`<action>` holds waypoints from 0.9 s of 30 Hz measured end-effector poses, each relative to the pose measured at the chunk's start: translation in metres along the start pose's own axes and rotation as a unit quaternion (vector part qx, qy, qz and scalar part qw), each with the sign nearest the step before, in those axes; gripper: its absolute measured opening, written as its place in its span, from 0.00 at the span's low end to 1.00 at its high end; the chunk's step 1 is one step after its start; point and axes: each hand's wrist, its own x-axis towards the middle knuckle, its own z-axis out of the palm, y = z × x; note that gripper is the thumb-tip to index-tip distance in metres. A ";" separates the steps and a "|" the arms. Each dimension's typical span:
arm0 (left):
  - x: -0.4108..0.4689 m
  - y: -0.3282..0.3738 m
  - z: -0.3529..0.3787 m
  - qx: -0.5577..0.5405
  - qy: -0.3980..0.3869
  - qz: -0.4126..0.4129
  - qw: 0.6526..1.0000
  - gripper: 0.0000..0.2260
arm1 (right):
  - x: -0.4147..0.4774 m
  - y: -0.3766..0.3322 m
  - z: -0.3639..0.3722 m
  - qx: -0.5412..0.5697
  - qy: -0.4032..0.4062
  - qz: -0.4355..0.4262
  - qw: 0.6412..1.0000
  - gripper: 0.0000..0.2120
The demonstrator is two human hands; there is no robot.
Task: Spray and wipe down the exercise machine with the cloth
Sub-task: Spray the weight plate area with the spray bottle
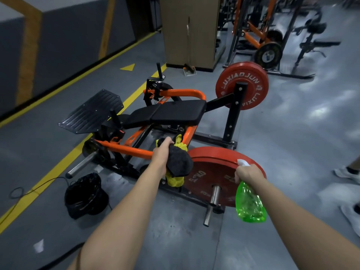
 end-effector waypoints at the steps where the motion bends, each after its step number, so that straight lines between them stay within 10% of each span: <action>1: 0.002 0.000 0.002 0.003 -0.003 -0.001 1.000 0.18 | 0.003 0.003 0.000 0.014 0.013 0.007 1.000 0.43; 22: 0.002 -0.045 0.150 -0.031 0.036 0.043 0.998 0.08 | 0.068 0.134 -0.097 -0.048 -0.028 0.101 0.993 0.21; 27: -0.008 -0.061 0.174 -0.041 0.072 0.040 0.996 0.08 | 0.133 0.185 -0.107 -0.124 -0.103 0.066 0.985 0.45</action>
